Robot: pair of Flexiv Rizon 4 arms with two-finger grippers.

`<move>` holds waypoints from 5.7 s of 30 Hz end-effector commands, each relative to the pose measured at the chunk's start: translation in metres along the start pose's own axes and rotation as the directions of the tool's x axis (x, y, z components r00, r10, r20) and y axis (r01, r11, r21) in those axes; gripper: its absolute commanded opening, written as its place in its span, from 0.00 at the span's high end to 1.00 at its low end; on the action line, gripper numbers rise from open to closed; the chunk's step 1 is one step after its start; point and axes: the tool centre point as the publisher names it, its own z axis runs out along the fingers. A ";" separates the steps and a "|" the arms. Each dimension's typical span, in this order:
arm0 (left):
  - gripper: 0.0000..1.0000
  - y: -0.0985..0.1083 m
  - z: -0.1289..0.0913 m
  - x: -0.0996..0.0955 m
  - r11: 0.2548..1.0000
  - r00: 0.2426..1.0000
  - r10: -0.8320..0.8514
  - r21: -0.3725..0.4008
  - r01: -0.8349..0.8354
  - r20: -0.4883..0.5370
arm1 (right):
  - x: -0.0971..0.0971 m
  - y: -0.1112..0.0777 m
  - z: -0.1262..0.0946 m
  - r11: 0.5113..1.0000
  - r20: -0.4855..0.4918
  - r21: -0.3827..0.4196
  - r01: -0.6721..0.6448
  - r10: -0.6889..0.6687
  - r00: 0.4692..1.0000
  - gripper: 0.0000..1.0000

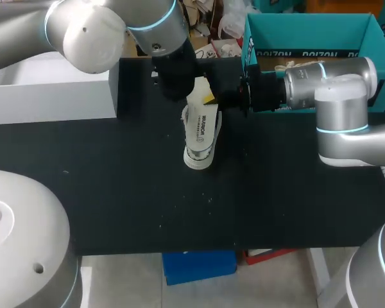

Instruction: Take the shoe out of the shoebox, open the shoe tongue, remove and reinsert the insole, then place the shoe into the shoebox

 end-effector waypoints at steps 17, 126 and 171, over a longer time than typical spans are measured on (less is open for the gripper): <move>0.00 0.098 0.017 0.007 1.000 0.999 -0.031 -0.005 0.031 -0.045 | 0.000 0.000 0.001 1.000 0.000 -0.001 0.000 0.000 1.000 1.00; 0.00 -0.073 0.009 0.061 0.976 0.461 -0.215 0.181 0.119 0.861 | 0.000 0.000 0.001 1.000 0.000 -0.001 0.000 0.000 1.000 1.00; 0.60 0.008 0.060 0.020 0.976 0.448 -0.168 0.086 0.199 0.878 | 0.000 0.000 0.001 1.000 0.000 -0.001 0.000 0.000 1.000 1.00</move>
